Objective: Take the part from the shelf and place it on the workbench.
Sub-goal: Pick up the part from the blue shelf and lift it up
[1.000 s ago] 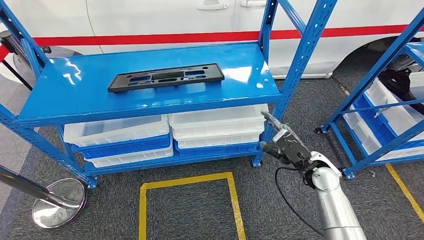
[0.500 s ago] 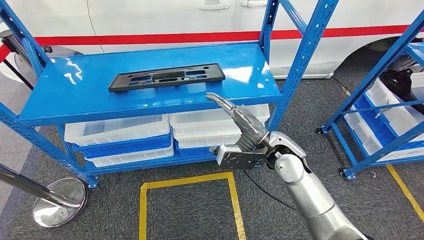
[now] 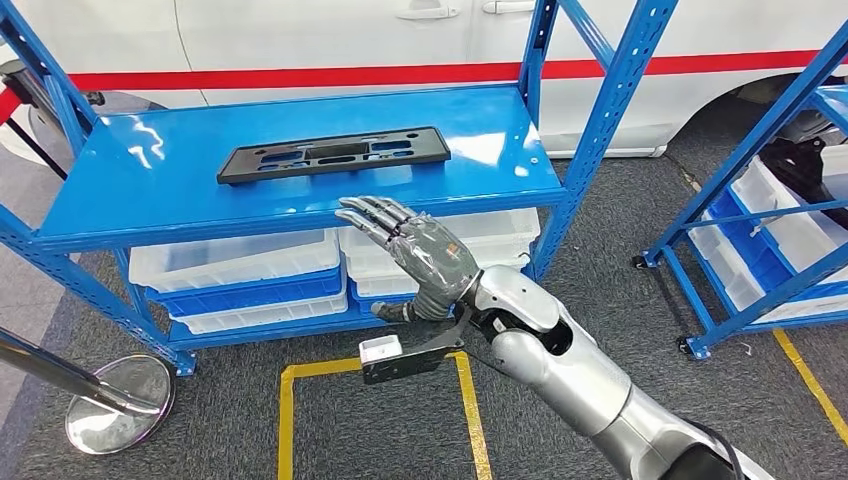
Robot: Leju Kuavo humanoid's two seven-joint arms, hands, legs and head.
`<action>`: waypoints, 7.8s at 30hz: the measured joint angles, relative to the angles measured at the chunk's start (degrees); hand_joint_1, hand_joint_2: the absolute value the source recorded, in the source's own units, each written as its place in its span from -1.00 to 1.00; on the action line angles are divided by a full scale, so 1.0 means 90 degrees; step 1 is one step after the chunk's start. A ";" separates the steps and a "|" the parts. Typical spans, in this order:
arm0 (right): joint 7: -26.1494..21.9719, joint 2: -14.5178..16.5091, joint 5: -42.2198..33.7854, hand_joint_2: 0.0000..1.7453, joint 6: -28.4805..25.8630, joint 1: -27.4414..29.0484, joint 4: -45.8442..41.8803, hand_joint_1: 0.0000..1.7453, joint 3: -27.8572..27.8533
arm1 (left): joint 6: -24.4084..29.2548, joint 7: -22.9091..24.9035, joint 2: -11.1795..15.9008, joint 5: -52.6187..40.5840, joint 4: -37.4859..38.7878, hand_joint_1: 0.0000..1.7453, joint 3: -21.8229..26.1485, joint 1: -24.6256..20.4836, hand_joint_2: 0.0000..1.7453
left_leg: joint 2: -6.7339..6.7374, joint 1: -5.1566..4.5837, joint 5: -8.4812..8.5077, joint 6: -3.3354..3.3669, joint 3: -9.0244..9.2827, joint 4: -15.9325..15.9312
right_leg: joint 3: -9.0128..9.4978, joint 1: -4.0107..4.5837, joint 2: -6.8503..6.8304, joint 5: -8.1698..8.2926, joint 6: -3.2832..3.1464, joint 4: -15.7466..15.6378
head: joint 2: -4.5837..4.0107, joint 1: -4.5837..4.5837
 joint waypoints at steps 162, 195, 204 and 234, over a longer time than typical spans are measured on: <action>0.0576 -0.0669 0.0404 1.00 0.0634 0.1252 -0.1425 -1.00 0.1959 | 0.0010 -0.0288 -0.0046 -0.1067 0.0177 -1.00 0.0633 -0.0078 -1.00 | 0.0025 0.0020 0.0139 -0.0006 -0.0235 -0.0013 | -0.0414 -0.0004 -0.0186 0.0324 -0.0026 -0.0015 | 0.0000 -0.0018; 0.0850 -0.0079 0.0802 1.00 0.0407 0.0599 0.0816 -1.00 0.2225 | -0.0005 -0.0395 -0.0046 -0.1393 0.0177 -1.00 0.0727 -0.0097 -1.00 | 0.0025 0.0020 0.0141 -0.0006 -0.0232 -0.0013 | -0.0411 -0.0003 -0.0187 0.0325 -0.0026 -0.0008 | 0.0000 -0.0018; 0.0866 0.0303 0.0895 1.00 0.0266 0.0403 0.1551 -1.00 0.2087 | -0.0005 -0.0421 -0.0046 -0.1398 0.0177 -1.00 0.0763 -0.0095 -1.00 | 0.0025 0.0020 0.0141 -0.0006 -0.0232 -0.0013 | -0.0411 -0.0004 -0.0186 0.0324 -0.0026 -0.0008 | 0.0000 -0.0018; 0.2022 0.0722 0.2690 1.00 -0.0594 0.0200 0.2419 1.00 0.1470 | 0.0056 -0.0418 -0.0056 -0.1406 0.0177 -1.00 0.1188 -0.0091 -1.00 | 0.0025 0.0020 0.0141 -0.0006 -0.0230 -0.0013 | -0.0410 -0.0004 -0.0187 0.0324 -0.0026 -0.0007 | 0.0000 -0.0018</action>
